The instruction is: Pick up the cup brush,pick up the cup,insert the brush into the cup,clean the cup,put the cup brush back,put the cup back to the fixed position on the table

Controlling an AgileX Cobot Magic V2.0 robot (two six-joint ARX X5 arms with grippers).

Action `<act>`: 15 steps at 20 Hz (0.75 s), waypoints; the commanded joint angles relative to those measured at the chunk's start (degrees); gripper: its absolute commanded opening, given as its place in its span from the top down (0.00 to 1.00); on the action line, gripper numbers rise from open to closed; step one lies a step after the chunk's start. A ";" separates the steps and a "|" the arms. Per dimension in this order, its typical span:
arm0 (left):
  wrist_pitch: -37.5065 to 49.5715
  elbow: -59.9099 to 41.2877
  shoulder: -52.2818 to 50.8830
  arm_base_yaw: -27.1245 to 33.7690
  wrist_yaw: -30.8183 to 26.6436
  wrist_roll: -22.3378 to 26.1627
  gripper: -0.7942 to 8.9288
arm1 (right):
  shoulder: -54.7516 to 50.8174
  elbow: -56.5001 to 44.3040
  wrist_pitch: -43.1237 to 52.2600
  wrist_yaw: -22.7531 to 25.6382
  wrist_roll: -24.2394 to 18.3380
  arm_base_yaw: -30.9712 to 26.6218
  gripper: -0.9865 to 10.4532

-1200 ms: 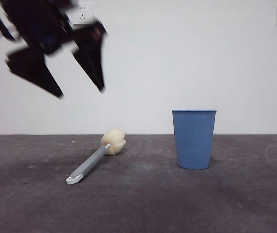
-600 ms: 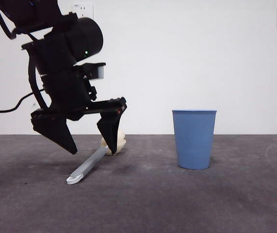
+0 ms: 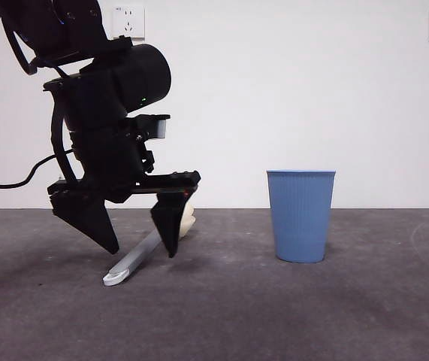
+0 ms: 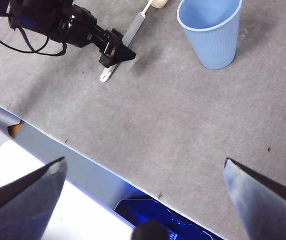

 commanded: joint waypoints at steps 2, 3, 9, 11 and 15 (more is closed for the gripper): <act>-0.74 0.02 0.39 -0.09 -0.20 -0.83 0.63 | -0.04 0.20 0.20 -0.04 0.39 0.20 0.39; -1.22 0.02 0.42 -0.09 -0.04 -1.25 0.71 | -0.04 0.20 0.17 -0.07 0.39 0.17 0.39; -2.75 0.00 0.63 -0.20 0.68 -2.80 0.77 | -0.04 0.20 0.17 -0.17 0.85 0.20 0.39; -2.95 0.00 0.66 -0.17 1.95 -3.39 0.80 | -0.04 0.20 0.17 -0.17 0.85 0.20 0.39; -3.19 0.00 0.63 -0.33 2.14 -3.52 0.93 | -0.04 0.20 0.17 -0.20 0.85 0.20 0.39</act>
